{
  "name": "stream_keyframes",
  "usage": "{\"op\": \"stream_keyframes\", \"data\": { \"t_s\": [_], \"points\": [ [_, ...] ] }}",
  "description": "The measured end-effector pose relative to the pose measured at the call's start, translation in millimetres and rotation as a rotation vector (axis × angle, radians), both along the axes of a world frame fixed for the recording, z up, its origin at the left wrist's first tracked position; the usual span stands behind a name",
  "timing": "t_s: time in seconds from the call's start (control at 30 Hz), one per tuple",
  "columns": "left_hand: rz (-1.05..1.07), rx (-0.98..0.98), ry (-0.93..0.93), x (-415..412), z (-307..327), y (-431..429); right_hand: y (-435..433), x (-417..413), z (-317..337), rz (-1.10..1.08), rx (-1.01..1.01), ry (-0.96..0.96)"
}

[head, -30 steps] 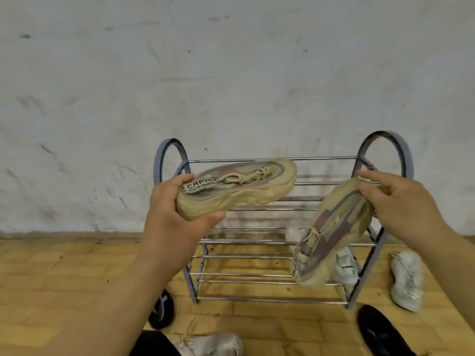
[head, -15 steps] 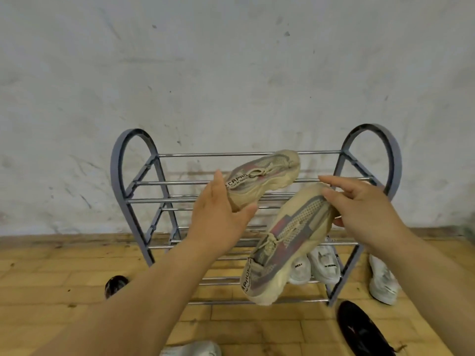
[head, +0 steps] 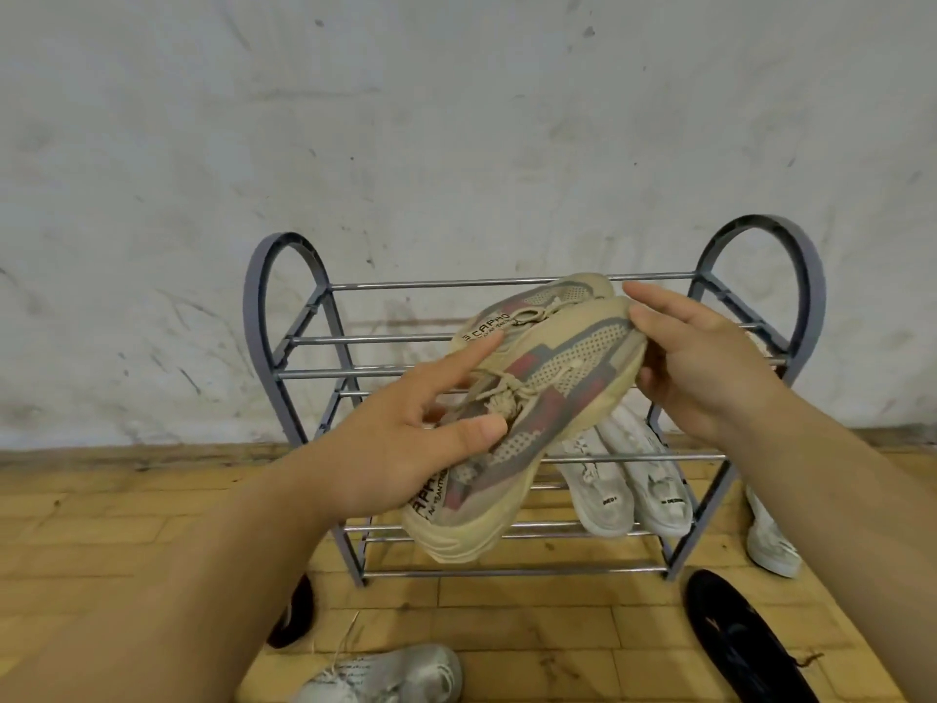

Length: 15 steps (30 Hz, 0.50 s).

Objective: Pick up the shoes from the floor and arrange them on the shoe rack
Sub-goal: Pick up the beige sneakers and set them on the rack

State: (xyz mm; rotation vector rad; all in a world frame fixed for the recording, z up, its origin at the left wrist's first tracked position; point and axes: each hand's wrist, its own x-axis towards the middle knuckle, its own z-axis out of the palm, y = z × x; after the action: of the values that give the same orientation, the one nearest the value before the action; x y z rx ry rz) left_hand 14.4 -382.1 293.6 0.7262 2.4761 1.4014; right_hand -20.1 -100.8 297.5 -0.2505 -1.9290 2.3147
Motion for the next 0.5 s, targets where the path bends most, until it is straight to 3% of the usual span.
{"op": "stream_keyframes", "data": {
  "t_s": [0.07,0.17,0.33,0.5],
  "points": [
    [-0.120,0.050,-0.118,3.2,1.0,-6.0,-7.9,-1.4,-1.8,0.009,-0.036,-0.007],
    [-0.118,0.118,-0.148,6.9,2.1,-11.8,-19.7,-0.4,-3.1,0.015,-0.028,0.010],
    [0.163,0.314,-0.057,-0.6,11.0,-32.1,-28.1,0.7,-1.0,0.008,0.228,-0.015],
    [0.542,0.375,0.044,-19.3,-5.2,-40.5,-58.1,4.2,-17.5,0.228,0.411,-0.102]
  ]
}}
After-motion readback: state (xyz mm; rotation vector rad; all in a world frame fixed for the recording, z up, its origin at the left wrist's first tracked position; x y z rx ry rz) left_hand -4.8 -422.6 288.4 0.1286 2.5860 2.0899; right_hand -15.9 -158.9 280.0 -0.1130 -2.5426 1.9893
